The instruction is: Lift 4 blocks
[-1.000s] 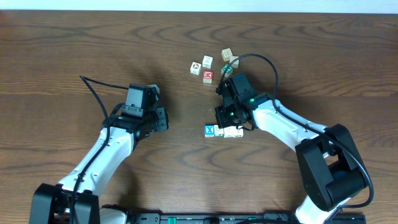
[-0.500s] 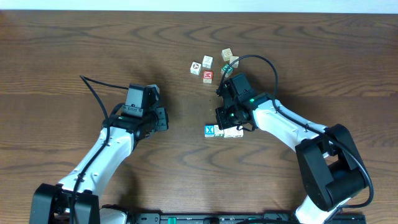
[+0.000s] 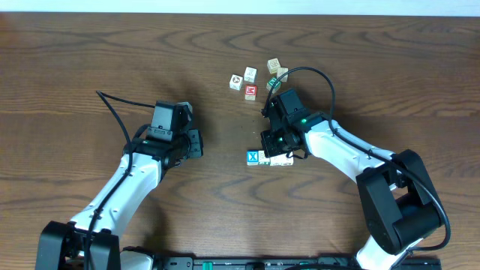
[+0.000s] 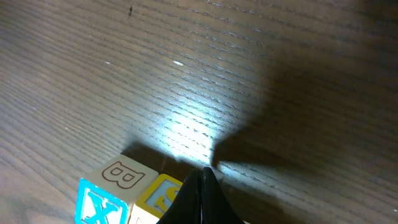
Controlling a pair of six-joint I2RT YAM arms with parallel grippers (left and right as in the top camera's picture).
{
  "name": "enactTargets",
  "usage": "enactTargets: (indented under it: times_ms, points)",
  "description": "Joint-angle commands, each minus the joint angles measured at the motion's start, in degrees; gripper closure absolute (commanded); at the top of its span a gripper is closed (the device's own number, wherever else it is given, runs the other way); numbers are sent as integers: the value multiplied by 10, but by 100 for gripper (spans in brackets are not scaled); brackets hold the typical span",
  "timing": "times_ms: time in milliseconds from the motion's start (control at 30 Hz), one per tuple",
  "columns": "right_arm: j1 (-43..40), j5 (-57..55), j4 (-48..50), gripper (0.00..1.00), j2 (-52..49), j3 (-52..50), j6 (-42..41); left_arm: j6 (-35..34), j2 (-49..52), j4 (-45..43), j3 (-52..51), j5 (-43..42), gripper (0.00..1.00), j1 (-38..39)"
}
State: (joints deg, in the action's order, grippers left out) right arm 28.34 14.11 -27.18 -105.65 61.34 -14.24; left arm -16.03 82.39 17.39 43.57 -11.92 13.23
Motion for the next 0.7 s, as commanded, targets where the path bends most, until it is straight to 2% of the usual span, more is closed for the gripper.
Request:
enactTargets:
  times_ms: [0, 433, 667]
  points:
    - [3, -6, -2, 99, 0, 9, 6, 9, -3, 1, 13, -5, 92, 1]
    - [-17, -40, 28, 99, 0, 13, 2, 10, -3, 1, 13, -24, 92, 3]
    - [-69, -40, -14, 99, 1, 22, -16, 13, -3, 1, 13, -27, 93, 44]
